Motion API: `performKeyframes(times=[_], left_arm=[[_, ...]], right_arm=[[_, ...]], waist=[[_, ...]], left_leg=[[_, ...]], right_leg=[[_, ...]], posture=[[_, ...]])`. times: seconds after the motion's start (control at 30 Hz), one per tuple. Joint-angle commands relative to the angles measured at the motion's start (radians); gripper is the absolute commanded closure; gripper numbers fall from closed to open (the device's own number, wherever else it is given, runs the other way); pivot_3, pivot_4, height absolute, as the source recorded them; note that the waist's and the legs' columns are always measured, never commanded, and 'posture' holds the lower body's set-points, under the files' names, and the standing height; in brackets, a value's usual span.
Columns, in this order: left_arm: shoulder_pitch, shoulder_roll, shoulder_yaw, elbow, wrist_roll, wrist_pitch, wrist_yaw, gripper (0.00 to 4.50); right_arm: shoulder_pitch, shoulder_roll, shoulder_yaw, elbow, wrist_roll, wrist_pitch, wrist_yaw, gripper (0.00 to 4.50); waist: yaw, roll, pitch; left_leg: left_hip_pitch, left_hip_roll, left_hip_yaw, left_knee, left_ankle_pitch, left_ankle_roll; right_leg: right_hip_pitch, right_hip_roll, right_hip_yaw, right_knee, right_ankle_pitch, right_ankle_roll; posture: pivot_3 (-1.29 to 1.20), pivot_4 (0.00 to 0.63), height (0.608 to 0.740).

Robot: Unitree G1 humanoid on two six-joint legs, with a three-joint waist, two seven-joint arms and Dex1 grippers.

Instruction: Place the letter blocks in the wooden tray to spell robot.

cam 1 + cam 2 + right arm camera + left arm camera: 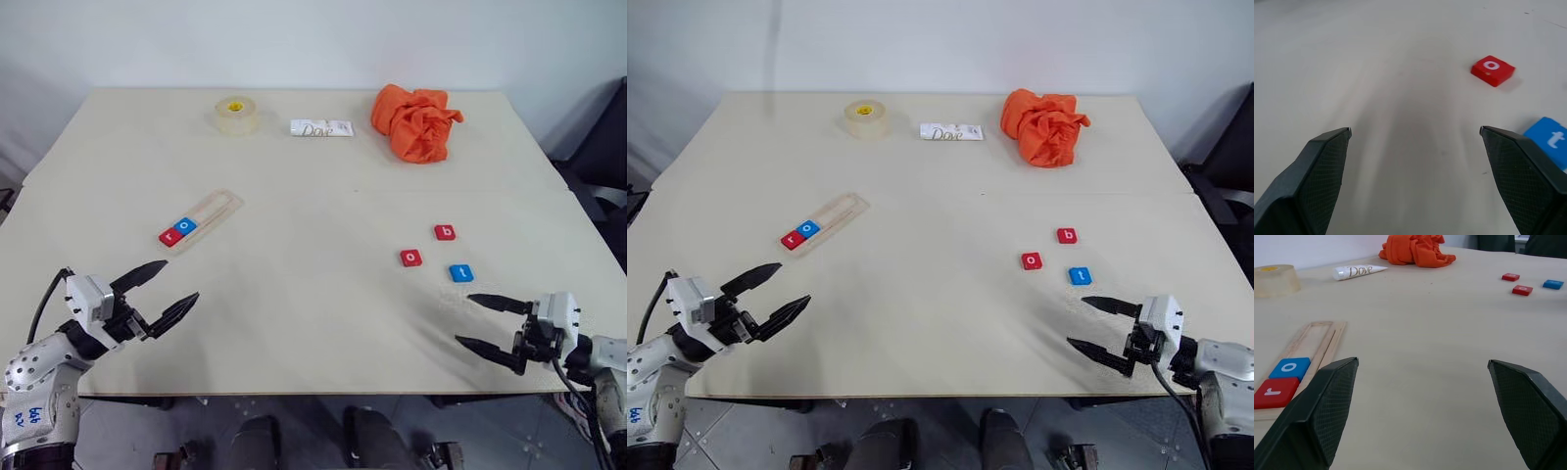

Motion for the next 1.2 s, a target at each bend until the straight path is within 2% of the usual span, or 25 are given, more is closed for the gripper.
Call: performKeyframes(times=[0.03, 0.27, 0.37, 0.57, 0.7, 0.8, 0.97, 1.2], left_arm=[[0.011, 0.01, 0.024, -0.029, -0.022, -0.01, -0.004, 0.0], [0.002, -0.002, 0.044, -0.025, -0.015, 0.006, 0.096, 0.0], [0.024, -0.006, 0.056, -0.05, 0.0, 0.007, 0.139, 0.0], [0.111, -0.005, 0.087, -0.141, 0.004, 0.112, 0.269, 0.0], [0.151, 0.026, 0.136, -0.151, 0.006, 0.255, 0.381, 0.0], [0.162, 0.066, 0.164, -0.124, 0.001, 0.314, 0.379, 0.0], [0.09, 0.115, 0.152, -0.057, 0.025, 0.332, 0.371, 0.0], [-0.209, 0.216, 0.016, 0.274, 0.124, 0.268, 0.26, 0.0]], right_arm=[[-0.003, -0.014, -0.014, -0.013, 0.007, -0.016, 0.021, 0.08], [-0.042, -0.009, -0.011, 0.033, 0.0, -0.029, 0.035, 0.08], [-0.067, -0.004, 0.018, -0.026, -0.004, 0.006, 0.013, 0.08], [-0.116, -0.002, 0.062, -0.174, 0.007, 0.115, -0.057, 0.08], [-0.175, 0.006, 0.082, -0.252, 0.021, 0.198, -0.116, 0.08], [-0.232, 0.005, 0.107, -0.272, 0.027, 0.244, -0.114, 0.08], [-0.305, 0.012, 0.134, -0.275, 0.025, 0.275, -0.116, 0.08], [-0.346, 0.028, 0.177, -0.357, 0.038, 0.328, -0.114, 0.08]], waist=[[-0.001, 0.0, 0.0], [0.0, 0.0, 0.0], [-0.002, 0.0, 0.0], [-0.001, 0.0, 0.0], [-0.001, 0.0, 0.0], [-0.001, 0.0, 0.0], [0.003, 0.0, 0.0], [0.001, 0.0, 0.0]], left_leg=[[0.002, 0.0, 0.0, 0.0, 0.0, -0.001], [0.007, 0.001, -0.001, 0.0, -0.001, -0.001], [0.007, 0.001, -0.001, 0.0, -0.001, -0.001], [0.007, 0.003, -0.001, -0.001, -0.001, -0.002], [0.007, 0.005, -0.002, -0.001, -0.001, -0.002], [0.007, 0.007, -0.002, -0.001, -0.002, -0.003], [0.007, 0.006, -0.002, -0.003, -0.002, -0.003], [0.006, 0.002, -0.001, -0.006, -0.002, -0.003]], right_leg=[[0.001, 0.0, 0.0, 0.0, 0.0, 0.0], [0.008, 0.0, 0.0, -0.001, -0.001, -0.001], [0.008, 0.0, 0.0, -0.001, -0.001, -0.001], [0.008, -0.001, 0.0, -0.001, -0.001, -0.001], [0.008, -0.003, 0.0, -0.001, -0.003, -0.005], [0.008, -0.003, -0.001, -0.002, -0.004, -0.008], [0.007, -0.005, -0.002, -0.003, -0.005, -0.008], [0.005, -0.004, -0.003, -0.002, -0.003, -0.005]], posture=[[0.0, 0.15, 0.74], [0.0, 0.15, 0.74], [0.0, 0.15, 0.74], [0.0, 0.15, 0.74], [0.0, 0.15, 0.74], [0.0, 0.15, 0.74], [0.0, 0.15, 0.74], [0.0, 0.15, 0.74]])
